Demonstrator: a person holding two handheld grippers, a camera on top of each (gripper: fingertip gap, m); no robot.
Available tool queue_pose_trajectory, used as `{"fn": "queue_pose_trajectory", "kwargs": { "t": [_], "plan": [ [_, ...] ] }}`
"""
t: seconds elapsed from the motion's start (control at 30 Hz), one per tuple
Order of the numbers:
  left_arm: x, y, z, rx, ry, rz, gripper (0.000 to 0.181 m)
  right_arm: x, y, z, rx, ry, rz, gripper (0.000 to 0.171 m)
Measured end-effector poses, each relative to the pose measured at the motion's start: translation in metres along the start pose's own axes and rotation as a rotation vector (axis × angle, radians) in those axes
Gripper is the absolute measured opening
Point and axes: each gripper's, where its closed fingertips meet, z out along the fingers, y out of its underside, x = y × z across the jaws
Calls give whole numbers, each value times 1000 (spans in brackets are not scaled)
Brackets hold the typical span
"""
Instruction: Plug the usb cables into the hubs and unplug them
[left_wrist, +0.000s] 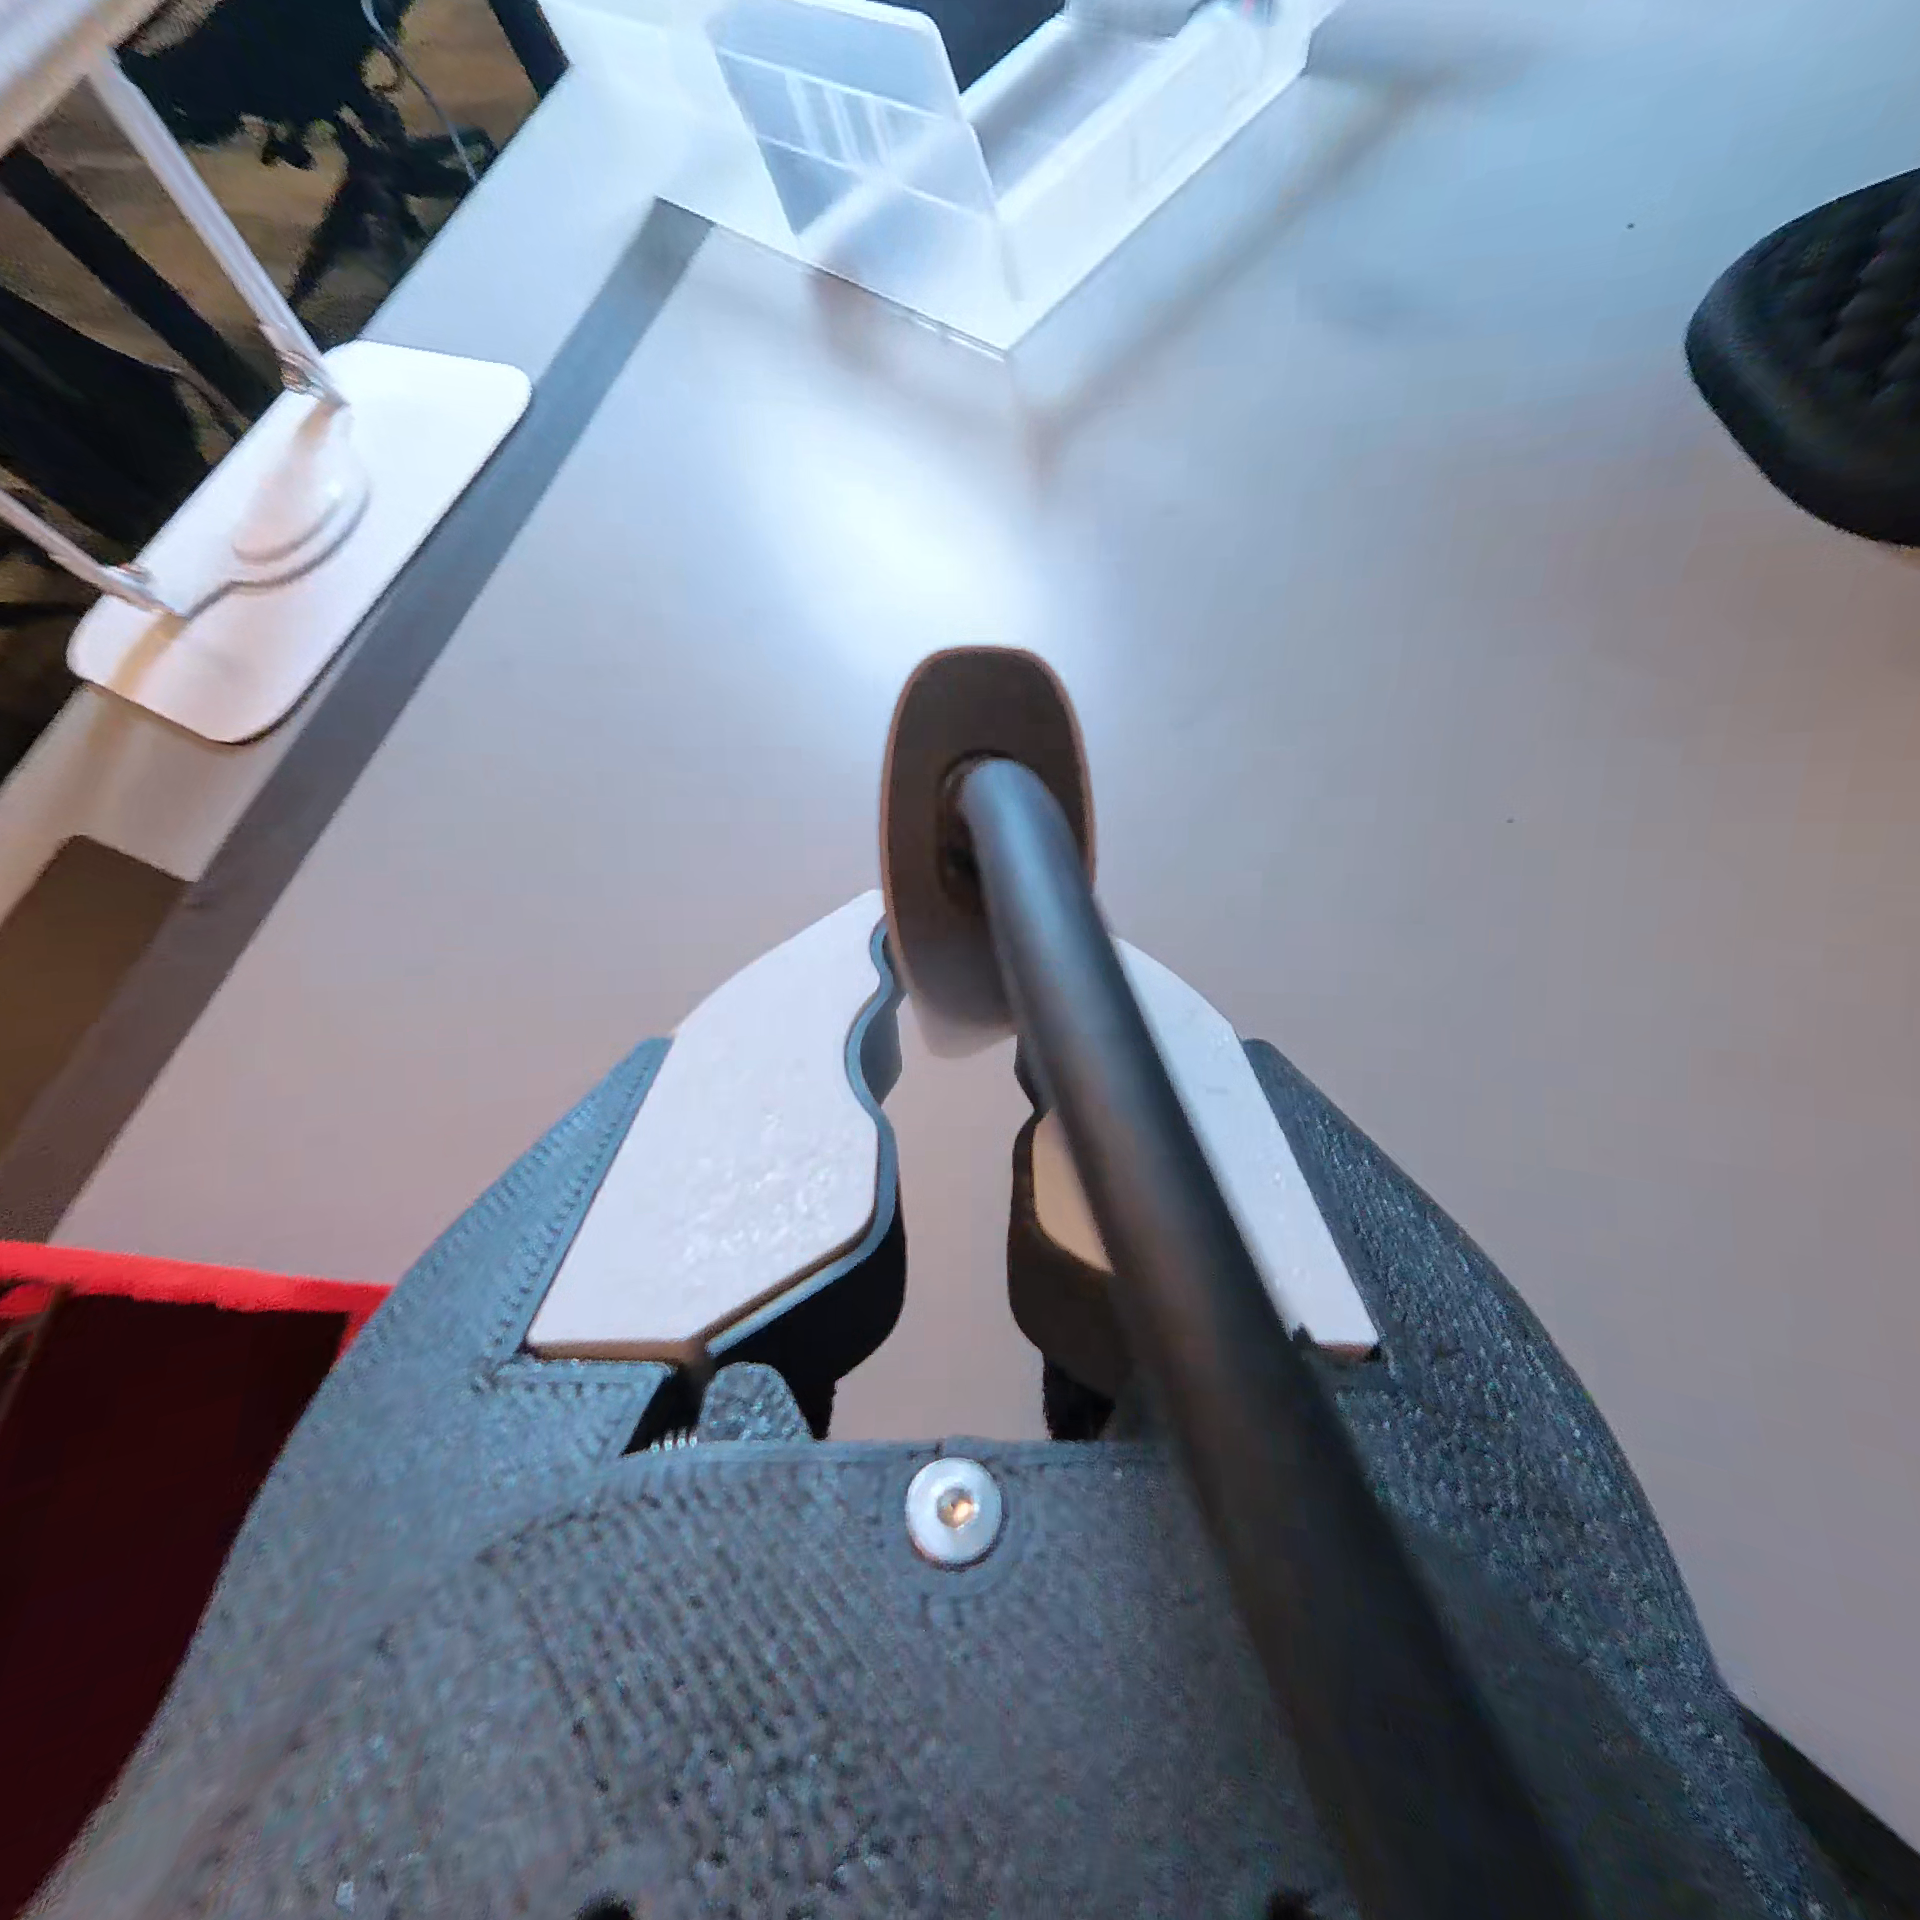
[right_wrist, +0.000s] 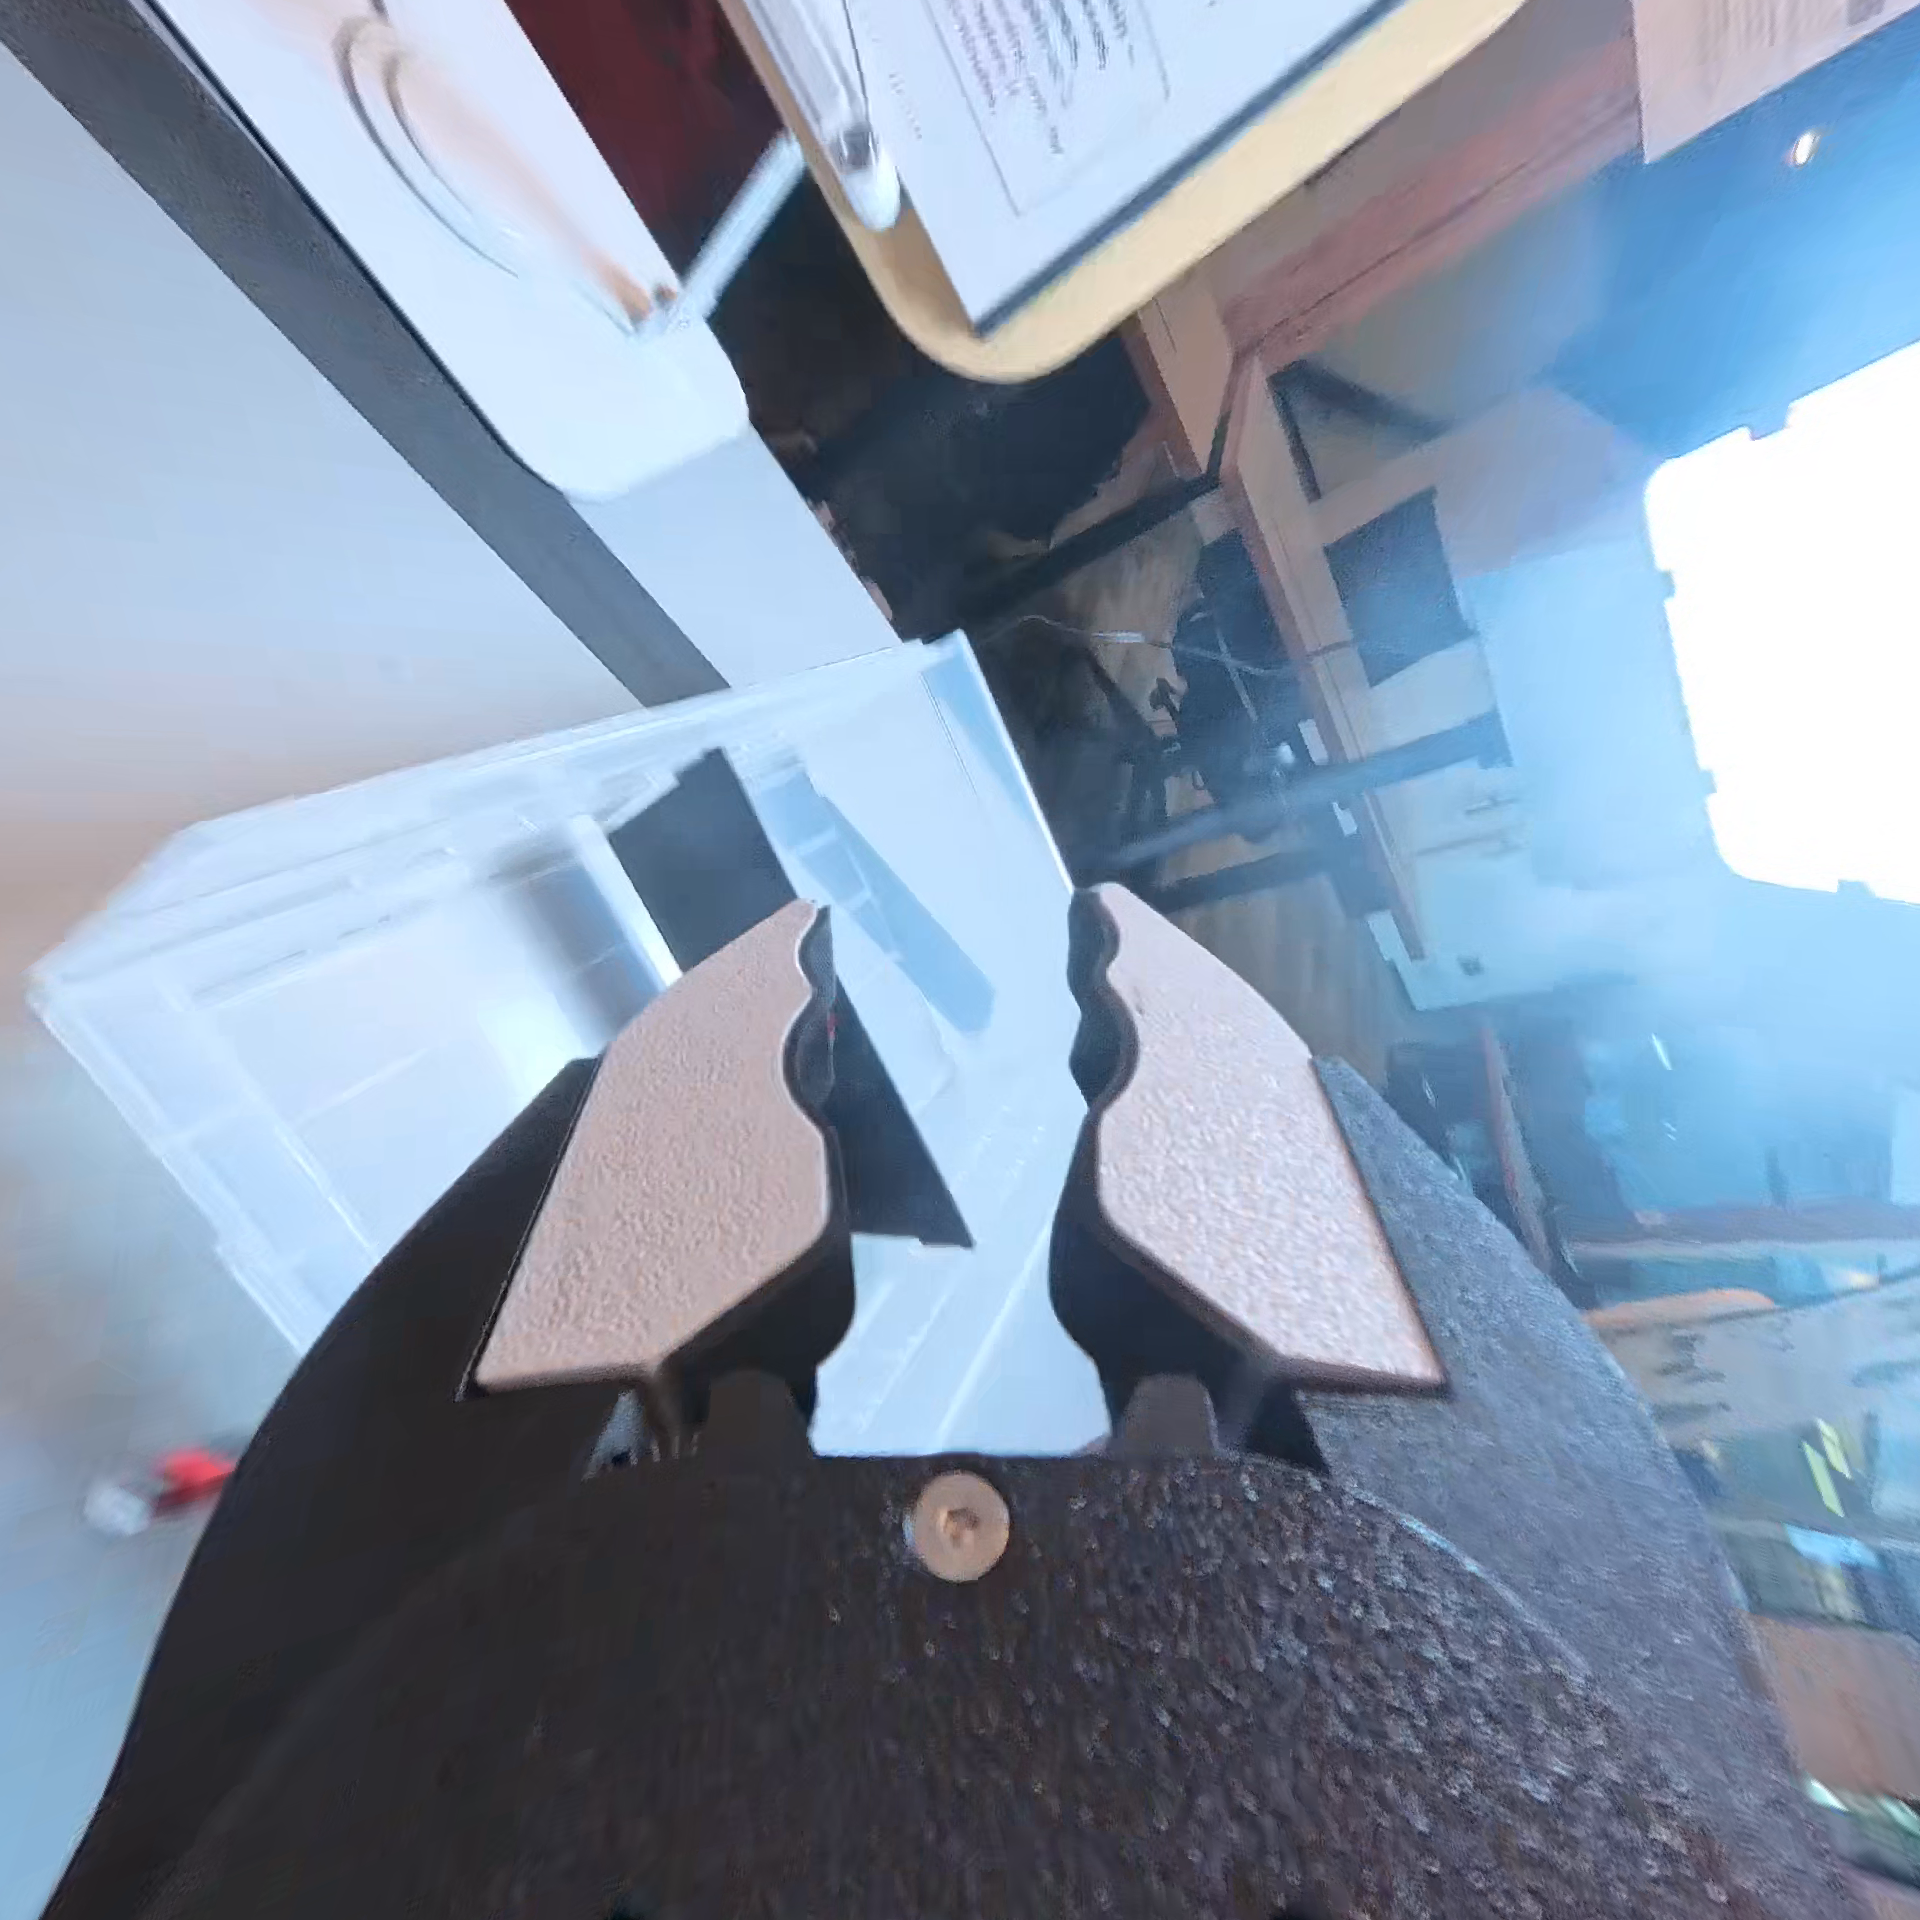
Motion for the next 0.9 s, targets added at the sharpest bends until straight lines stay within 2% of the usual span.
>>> {"fn": "queue_pose_trajectory", "kwargs": {
  "t": [0.13,0.33,0.4,0.47,0.5,0.53,0.57,0.63,0.7,0.77,0.83,0.9],
  "plan": [
    [18,4,13,-38,95,-48,18,-35,-34,-27,171,-145,67,44],
    [53,4,29,-106,219,-50,18,-180,-105,-125,512,-762,10,44],
    [67,1,33,-122,249,-17,18,-221,-124,-156,585,-903,2,45],
    [82,-7,35,-110,286,9,17,-252,-134,-171,593,-981,-31,50],
    [88,-10,35,-106,300,16,17,-262,-139,-177,614,-1011,-35,48],
    [88,-12,36,-101,281,29,18,-268,-144,-185,642,-1053,-35,35],
    [85,-14,35,-82,258,43,19,-271,-147,-192,658,-1088,-34,17],
    [82,-26,27,14,266,12,20,-261,-152,-198,691,-1089,-39,15],
    [63,-38,16,111,220,-50,34,-232,-157,-202,728,-1066,-9,14],
    [23,-38,7,158,47,-65,42,-186,-160,-195,739,-975,28,14],
    [-27,-27,-6,178,-176,-112,38,-129,-160,-181,737,-853,82,14],
    [-54,-14,-16,192,-228,-201,38,-74,-153,-159,700,-735,145,14]
  ]
}}
